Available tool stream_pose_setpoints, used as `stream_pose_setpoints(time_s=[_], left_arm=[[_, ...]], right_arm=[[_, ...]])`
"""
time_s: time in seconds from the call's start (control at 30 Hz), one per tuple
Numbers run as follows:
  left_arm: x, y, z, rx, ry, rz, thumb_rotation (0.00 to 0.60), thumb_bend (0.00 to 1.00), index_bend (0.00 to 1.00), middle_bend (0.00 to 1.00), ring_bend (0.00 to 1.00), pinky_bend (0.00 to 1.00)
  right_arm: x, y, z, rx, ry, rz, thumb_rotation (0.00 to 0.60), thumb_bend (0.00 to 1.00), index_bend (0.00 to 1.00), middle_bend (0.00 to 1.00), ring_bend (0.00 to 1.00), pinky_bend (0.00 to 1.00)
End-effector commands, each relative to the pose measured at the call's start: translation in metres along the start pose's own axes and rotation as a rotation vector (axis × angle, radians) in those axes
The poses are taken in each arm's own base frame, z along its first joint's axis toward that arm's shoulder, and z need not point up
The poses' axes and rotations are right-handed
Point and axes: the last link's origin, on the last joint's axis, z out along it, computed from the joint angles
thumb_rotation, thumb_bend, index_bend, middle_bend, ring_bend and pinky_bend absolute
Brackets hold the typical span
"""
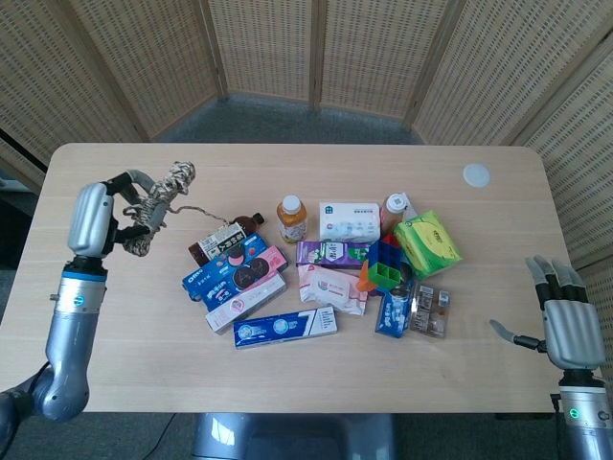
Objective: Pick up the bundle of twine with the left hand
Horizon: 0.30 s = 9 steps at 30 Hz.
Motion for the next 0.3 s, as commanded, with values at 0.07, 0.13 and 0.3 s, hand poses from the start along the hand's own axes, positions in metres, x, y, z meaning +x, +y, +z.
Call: stream_pose_setpoints(time_s=[0.07,0.13,0.3], left_arm=[[0.0204,0.0107,-0.0038,-0.021,0.037,0.005,0.6,0.45,0.59,0.69,0.77,0.57],[0.0212,0.0116,-0.0047,-0.02,0.037,0.005,0.6,0.45,0.59,0.7,0.77,0.57],[0.0186,0.0106,-0.0053,-0.013,0.03,-0.003,0.6,0.45,0.59,0.7,0.77,0.57]], right_arm=[[0.0004,0.0008,-0.0023,-0.003,0.001,0.003,0.315,0.03,0.0,0.0,0.0,0.0],[0.0008,0.001,-0.0029,-0.004,0.002,0.003,0.314,0.03,0.0,0.0,0.0,0.0],[0.0026,0.0005,-0.0031,-0.002,0.005,0.001,0.31,0.03,0.0,0.0,0.0,0.0]])
